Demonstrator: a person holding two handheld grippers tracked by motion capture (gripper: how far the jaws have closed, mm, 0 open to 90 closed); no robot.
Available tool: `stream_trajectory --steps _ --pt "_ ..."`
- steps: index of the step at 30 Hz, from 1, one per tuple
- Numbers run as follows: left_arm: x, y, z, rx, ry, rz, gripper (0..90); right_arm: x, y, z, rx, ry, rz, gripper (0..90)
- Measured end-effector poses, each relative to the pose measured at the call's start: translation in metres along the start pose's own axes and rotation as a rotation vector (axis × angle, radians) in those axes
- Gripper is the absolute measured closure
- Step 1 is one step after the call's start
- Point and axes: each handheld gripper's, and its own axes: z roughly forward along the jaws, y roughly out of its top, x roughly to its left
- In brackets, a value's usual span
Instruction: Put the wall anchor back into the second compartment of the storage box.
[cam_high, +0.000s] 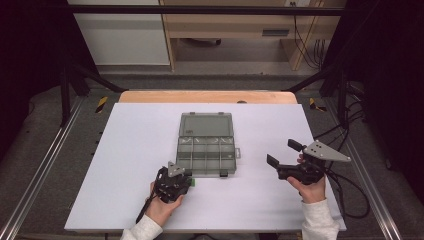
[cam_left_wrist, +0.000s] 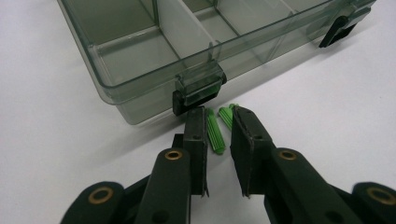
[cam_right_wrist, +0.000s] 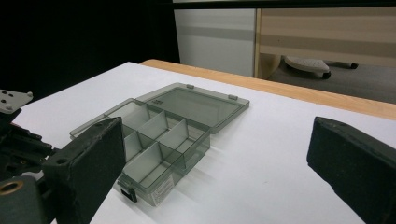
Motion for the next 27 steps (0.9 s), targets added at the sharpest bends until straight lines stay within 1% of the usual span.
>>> stream_trajectory --steps 3,4,6,7,9,11,14,17,18,20,21,23,25,27 --pt "0.000 0.001 0.000 0.008 0.020 0.008 79.6 0.000 0.000 0.001 -0.003 -0.002 0.002 4.8" --pt "0.000 0.001 0.000 0.008 0.020 0.008 81.5 0.000 0.000 0.001 -0.003 -0.002 0.002 4.8" --pt "0.000 0.002 0.000 0.018 0.027 0.013 83.1 0.000 0.000 0.001 0.001 -0.001 0.002 4.8" --pt "0.000 0.002 0.000 0.024 0.029 0.023 83.1 0.001 0.000 0.001 0.001 -0.001 0.003 4.8" --pt "-0.001 0.002 0.000 0.027 0.029 0.029 83.3 0.001 0.000 0.001 0.001 -0.001 0.003 4.8" --pt "-0.002 0.002 0.000 0.019 0.027 0.022 83.5 0.001 0.000 0.001 0.001 -0.001 0.004 4.8" --pt "-0.003 0.002 -0.002 0.022 0.009 0.032 83.6 0.001 0.000 0.001 0.000 -0.002 0.004 4.7" --pt "-0.004 0.002 -0.006 0.014 0.007 0.040 83.7 0.000 0.000 0.000 0.001 -0.001 0.004 4.7" --pt "-0.005 0.002 -0.009 0.012 0.007 0.047 83.7 -0.001 0.000 0.000 -0.003 0.001 -0.007 4.7" --pt "-0.006 0.002 -0.014 -0.004 0.003 0.043 83.7 0.000 0.000 0.000 -0.004 -0.003 0.002 4.7" --pt "-0.006 0.002 -0.017 -0.005 0.001 0.048 83.7 0.000 0.000 -0.001 -0.005 -0.003 0.003 4.7" --pt "-0.007 0.002 -0.023 -0.022 0.000 0.048 83.7 0.000 0.000 -0.001 -0.004 -0.002 0.004 4.7" --pt "-0.008 0.004 -0.032 -0.043 -0.010 0.049 83.7 0.000 0.000 0.000 -0.004 -0.002 0.003 4.6" --pt "-0.009 0.007 -0.037 -0.059 -0.020 0.044 83.7 0.000 0.000 0.000 -0.003 -0.003 0.002 4.6"
